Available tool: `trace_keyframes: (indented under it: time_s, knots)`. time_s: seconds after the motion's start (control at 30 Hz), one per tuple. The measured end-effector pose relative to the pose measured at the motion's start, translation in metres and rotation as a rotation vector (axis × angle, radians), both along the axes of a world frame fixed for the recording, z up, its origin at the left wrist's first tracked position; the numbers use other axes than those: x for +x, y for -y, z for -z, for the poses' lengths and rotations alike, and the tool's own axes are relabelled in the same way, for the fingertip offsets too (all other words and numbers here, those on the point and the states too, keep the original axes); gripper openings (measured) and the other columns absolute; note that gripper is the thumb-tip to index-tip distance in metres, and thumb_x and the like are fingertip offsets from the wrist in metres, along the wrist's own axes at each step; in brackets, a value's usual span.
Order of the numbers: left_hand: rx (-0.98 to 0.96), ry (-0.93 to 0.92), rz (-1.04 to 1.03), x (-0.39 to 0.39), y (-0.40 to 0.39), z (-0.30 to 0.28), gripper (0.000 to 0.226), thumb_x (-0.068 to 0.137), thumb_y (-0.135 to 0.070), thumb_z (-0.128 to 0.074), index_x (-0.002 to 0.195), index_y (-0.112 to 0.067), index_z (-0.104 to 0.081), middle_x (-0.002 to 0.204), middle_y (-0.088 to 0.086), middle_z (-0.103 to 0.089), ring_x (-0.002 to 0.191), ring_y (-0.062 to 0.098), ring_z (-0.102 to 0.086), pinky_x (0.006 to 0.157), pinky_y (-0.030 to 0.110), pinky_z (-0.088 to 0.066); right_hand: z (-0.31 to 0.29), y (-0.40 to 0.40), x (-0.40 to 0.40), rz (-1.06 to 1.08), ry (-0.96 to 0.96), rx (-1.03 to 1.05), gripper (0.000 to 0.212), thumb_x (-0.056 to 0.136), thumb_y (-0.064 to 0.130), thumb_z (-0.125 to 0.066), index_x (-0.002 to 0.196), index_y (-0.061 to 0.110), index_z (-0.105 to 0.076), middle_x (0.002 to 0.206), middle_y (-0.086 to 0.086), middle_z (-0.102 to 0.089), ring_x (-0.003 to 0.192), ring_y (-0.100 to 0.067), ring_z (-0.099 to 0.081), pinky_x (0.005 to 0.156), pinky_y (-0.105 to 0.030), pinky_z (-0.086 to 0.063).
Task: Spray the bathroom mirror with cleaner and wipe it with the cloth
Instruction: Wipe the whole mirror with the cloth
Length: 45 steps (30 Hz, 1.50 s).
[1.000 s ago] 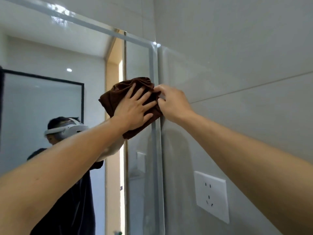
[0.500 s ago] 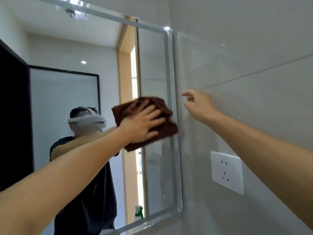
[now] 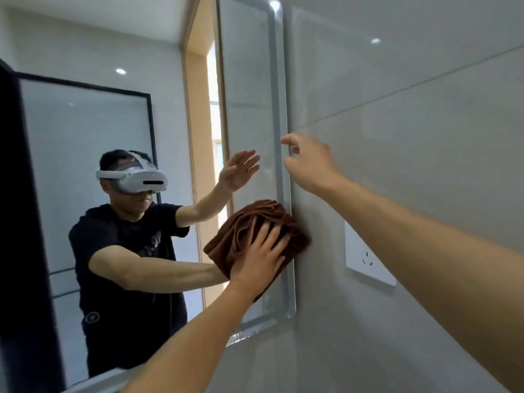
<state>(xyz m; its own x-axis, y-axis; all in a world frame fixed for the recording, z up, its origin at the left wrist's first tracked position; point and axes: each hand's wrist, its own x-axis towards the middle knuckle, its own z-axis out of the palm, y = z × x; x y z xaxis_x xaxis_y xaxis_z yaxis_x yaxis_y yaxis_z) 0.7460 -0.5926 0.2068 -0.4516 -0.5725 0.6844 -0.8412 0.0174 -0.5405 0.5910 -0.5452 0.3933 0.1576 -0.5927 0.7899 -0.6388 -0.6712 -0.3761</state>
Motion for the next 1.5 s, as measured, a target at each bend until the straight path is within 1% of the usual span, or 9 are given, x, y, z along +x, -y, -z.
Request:
trace_keyframes:
  time_s: [0.1,0.23,0.37,0.5,0.73,1.0,1.17,1.33,1.5]
  knots:
    - [0.146,0.135,-0.01,0.017,-0.014,0.04,0.052,0.089,-0.047,-0.065,0.138,-0.031,-0.059,0.146,0.0,-0.054,0.139,0.026,-0.046,0.112,0.042,-0.039,0.014,-0.004,0.003,-0.011,-0.016,0.038,0.05,0.093,0.009,-0.053,0.142,0.017,-0.051,0.146,-0.003,-0.053,0.132,-0.022,-0.051,0.108,-0.032,-0.04]
    - [0.226,0.31,0.014,0.046,-0.024,0.014,0.061,0.098,-0.049,-0.045,0.153,-0.026,-0.036,0.161,0.004,-0.032,0.151,0.03,-0.021,0.12,0.048,0.002,0.013,-0.014,0.003,0.013,-0.041,0.032,0.05,0.093,0.01,-0.053,0.142,0.018,-0.051,0.144,-0.003,-0.054,0.13,-0.022,-0.052,0.103,-0.031,-0.041]
    - [-0.06,0.259,0.004,0.05,-0.031,-0.087,0.06,0.09,-0.054,-0.053,0.142,-0.024,-0.053,0.147,0.008,-0.052,0.139,0.036,-0.04,0.121,0.055,-0.008,-0.003,-0.018,-0.001,0.053,-0.04,-0.03,0.051,0.09,0.008,-0.05,0.14,0.017,-0.052,0.142,-0.003,-0.057,0.129,-0.023,-0.053,0.105,-0.033,-0.042]
    - [-0.232,0.097,-0.149,0.043,-0.024,-0.148,0.067,0.095,-0.059,-0.035,0.15,-0.02,-0.039,0.155,0.014,-0.037,0.146,0.038,-0.025,0.121,0.059,-0.006,-0.01,-0.02,-0.001,0.06,0.003,-0.088,0.05,0.089,0.01,-0.051,0.139,0.017,-0.054,0.141,-0.001,-0.057,0.129,-0.021,-0.053,0.105,-0.031,-0.042]
    - [-0.189,-0.033,-0.04,0.003,0.01,-0.05,0.064,0.094,-0.045,-0.049,0.146,-0.008,-0.04,0.152,0.022,-0.036,0.143,0.042,-0.026,0.122,0.06,-0.005,0.009,-0.019,0.004,0.091,-0.09,-0.116,0.052,0.092,0.004,-0.047,0.143,0.015,-0.05,0.145,-0.003,-0.054,0.132,-0.022,-0.049,0.106,-0.03,-0.039]
    - [0.178,0.27,-0.069,0.003,-0.009,0.111,0.064,0.08,-0.05,-0.073,0.134,-0.02,-0.062,0.142,0.008,-0.057,0.133,0.031,-0.052,0.122,0.057,-0.012,0.063,-0.011,0.007,0.058,-0.099,-0.015,0.05,0.094,0.006,-0.053,0.143,0.016,-0.05,0.144,-0.003,-0.053,0.131,-0.021,-0.05,0.103,-0.026,-0.038]
    - [0.184,0.316,-0.081,0.05,-0.045,0.117,0.072,0.082,-0.052,-0.07,0.143,-0.019,-0.053,0.144,0.007,-0.054,0.136,0.03,-0.048,0.121,0.052,-0.024,0.082,-0.011,0.018,0.045,-0.066,0.045,0.051,0.093,0.006,-0.055,0.142,0.019,-0.051,0.142,-0.003,-0.054,0.129,-0.02,-0.052,0.101,-0.029,-0.041]
    - [0.105,0.3,-0.113,0.137,-0.107,0.095,0.065,0.094,-0.054,-0.055,0.147,-0.019,-0.044,0.145,0.009,-0.048,0.137,0.033,-0.038,0.124,0.053,-0.005,0.083,-0.021,0.033,0.025,-0.015,0.088,0.051,0.09,0.005,-0.054,0.14,0.02,-0.053,0.141,-0.005,-0.055,0.129,-0.022,-0.051,0.103,-0.029,-0.04]
    - [0.007,0.283,-0.198,0.219,-0.17,0.039,0.066,0.098,-0.061,-0.041,0.151,-0.022,-0.036,0.148,0.01,-0.04,0.138,0.035,-0.035,0.123,0.055,-0.008,0.073,-0.034,0.054,-0.019,0.012,0.075,0.051,0.092,0.004,-0.055,0.14,0.02,-0.052,0.142,-0.003,-0.054,0.131,-0.021,-0.05,0.106,-0.029,-0.039]
